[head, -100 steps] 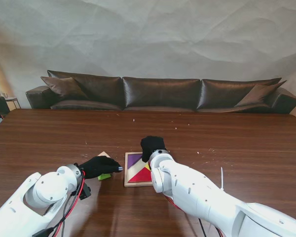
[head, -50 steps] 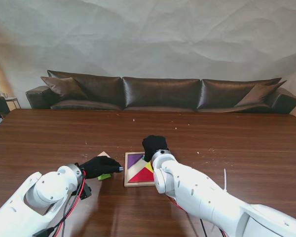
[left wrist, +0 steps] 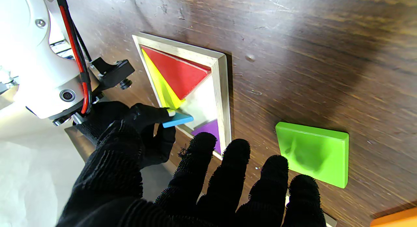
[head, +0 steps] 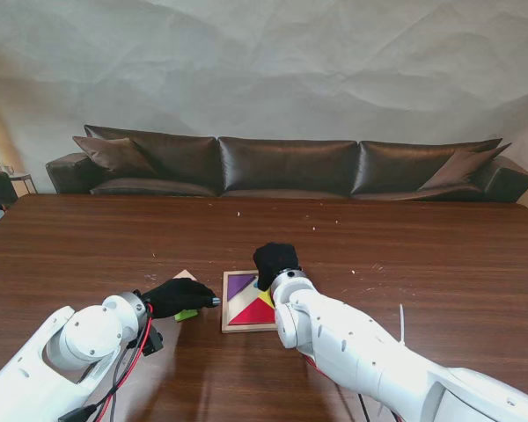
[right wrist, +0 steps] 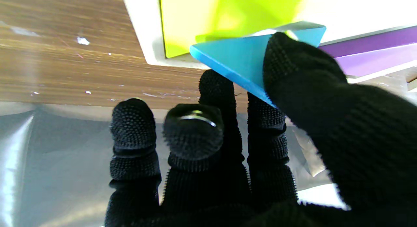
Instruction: Assemble the tangram pieces into a square
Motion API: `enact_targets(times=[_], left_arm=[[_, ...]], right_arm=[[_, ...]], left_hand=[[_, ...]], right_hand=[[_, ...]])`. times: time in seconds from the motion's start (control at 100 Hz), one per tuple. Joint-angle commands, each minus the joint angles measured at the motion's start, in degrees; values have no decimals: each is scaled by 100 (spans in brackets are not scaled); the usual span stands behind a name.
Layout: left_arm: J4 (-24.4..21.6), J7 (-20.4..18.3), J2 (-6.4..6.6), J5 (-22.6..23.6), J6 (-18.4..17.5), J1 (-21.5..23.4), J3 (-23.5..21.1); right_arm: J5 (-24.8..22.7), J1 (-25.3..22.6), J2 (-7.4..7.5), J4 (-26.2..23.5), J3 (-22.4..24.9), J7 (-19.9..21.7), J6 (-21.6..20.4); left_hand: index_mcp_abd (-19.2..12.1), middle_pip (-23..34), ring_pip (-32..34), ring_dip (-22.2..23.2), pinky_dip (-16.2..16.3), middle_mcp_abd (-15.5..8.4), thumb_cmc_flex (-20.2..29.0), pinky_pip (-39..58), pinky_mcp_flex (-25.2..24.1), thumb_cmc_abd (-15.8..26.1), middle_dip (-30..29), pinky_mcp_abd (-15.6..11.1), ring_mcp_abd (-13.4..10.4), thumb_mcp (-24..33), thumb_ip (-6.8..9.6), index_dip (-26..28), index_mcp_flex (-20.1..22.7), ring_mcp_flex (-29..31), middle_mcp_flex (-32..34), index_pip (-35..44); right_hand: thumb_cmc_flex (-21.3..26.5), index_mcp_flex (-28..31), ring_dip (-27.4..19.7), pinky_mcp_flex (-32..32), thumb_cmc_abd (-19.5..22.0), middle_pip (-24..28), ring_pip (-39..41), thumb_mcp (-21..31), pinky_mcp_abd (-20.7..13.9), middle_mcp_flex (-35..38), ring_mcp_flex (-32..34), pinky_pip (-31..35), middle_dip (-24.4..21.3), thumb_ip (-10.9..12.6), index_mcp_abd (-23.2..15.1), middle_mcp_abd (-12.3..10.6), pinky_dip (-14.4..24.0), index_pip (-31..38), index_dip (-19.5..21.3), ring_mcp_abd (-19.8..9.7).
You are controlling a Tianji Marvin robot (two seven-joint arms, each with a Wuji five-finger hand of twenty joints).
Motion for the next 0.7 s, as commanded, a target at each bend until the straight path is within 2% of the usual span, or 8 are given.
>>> enact_targets(times=[0.0,0.12,0.24,0.35,0.45,0.47,0.69], left_arm=[[-15,-127,-5,-12,18,7,1],[-7,-135,-3,-13,17,-2,11],[3,-154,1,-17,13,-15,26],[3,-167,3,-19,28,-23,35],[4,-169,3,-20,33,-28,41],[5,-170,3,-20,33,-29,42],[11,-188,7,-23,41,-40,54]], right_arm=[[-36,-98,49,-127,11,79,-21],[-70,-180,148,-305,78,134,-35],[-124,-234,243,-454,113,223,-54],[-152,-260,309,-542,135,289,-92],[-176,-264,357,-598,138,362,-132],[-178,-262,365,-604,136,376,-148],[-196,-275,392,-623,144,373,-260]], left_hand=[[29,-25,72,82,40,58,72,105,12,145,64,105,104,83,151,34,111,115,70,2],[32,-23,78,84,39,46,71,106,15,142,64,102,95,87,151,31,91,127,70,-7],[19,-25,81,85,39,54,63,107,16,150,64,101,87,88,150,33,105,132,69,0],[23,-23,80,84,39,36,65,107,16,148,64,102,100,94,150,32,98,128,69,-4],[34,-25,79,84,39,44,60,107,15,148,64,96,94,92,149,34,112,123,65,2],[28,-23,78,84,39,42,59,107,14,145,64,96,95,92,149,34,109,122,68,0],[24,-23,79,83,38,60,60,107,13,142,64,96,89,95,149,34,105,124,71,-1]], right_hand=[[-38,86,71,1818,-342,89,121,-55,176,306,55,197,6,-202,-90,24,117,149,-33,-134],[-163,-87,2,1689,-376,52,-22,-36,165,59,53,145,21,-205,77,83,123,-91,-4,-95],[-461,-118,-57,1543,-283,94,-214,19,165,-195,52,64,-28,31,305,89,185,-807,252,-33],[-680,-143,-106,1397,-118,136,-439,40,187,-390,46,5,-139,729,443,92,249,-1481,696,43],[-716,-150,-85,1362,-84,142,-495,50,183,-442,39,-12,-160,946,461,86,268,-1661,944,27],[-742,-180,-100,1322,-64,144,-542,43,179,-467,47,-18,-161,1069,479,84,275,-1730,1013,63],[-741,-217,-88,1240,9,164,-599,41,186,-521,42,-33,-160,1104,444,52,296,-1830,1134,55]])
